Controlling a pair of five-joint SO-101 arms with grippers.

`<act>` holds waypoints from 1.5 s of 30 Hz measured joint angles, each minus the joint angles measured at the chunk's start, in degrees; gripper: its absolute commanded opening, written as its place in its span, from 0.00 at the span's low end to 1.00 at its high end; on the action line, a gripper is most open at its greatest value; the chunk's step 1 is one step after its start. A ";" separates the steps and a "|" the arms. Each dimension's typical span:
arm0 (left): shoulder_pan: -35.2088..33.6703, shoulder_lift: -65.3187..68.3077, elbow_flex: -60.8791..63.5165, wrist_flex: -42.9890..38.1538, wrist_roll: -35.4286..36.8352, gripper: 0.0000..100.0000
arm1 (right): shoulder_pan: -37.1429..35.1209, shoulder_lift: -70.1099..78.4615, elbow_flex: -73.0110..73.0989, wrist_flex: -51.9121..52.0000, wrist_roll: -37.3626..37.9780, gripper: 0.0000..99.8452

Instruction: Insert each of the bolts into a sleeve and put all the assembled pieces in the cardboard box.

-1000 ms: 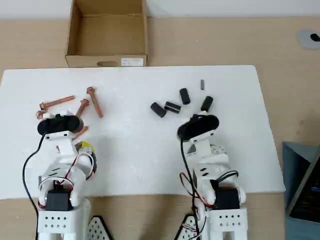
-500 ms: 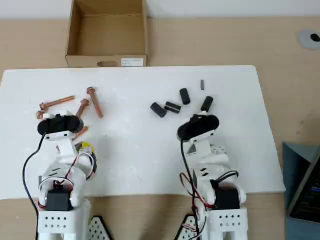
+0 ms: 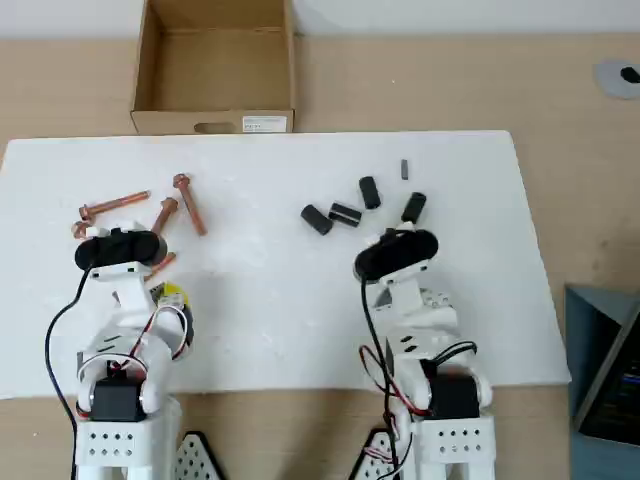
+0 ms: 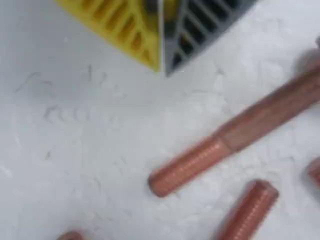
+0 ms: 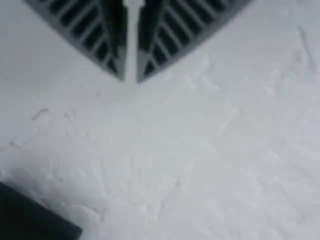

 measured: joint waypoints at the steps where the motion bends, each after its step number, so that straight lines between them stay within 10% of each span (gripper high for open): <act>1: 0.00 0.00 0.00 0.00 0.00 0.00 | 0.00 0.00 0.00 0.00 0.00 0.01; 25: 0.88 0.00 -0.97 0.00 0.00 0.00 | 0.44 0.00 -0.79 2.11 0.00 0.01; 37: 1.05 4.22 -15.47 3.60 0.00 0.00 | 0.53 0.00 -19.69 8.97 0.00 0.01; 45: 1.05 25.67 -37.63 8.70 0.00 0.00 | 0.62 25.67 -42.55 16.26 0.00 0.01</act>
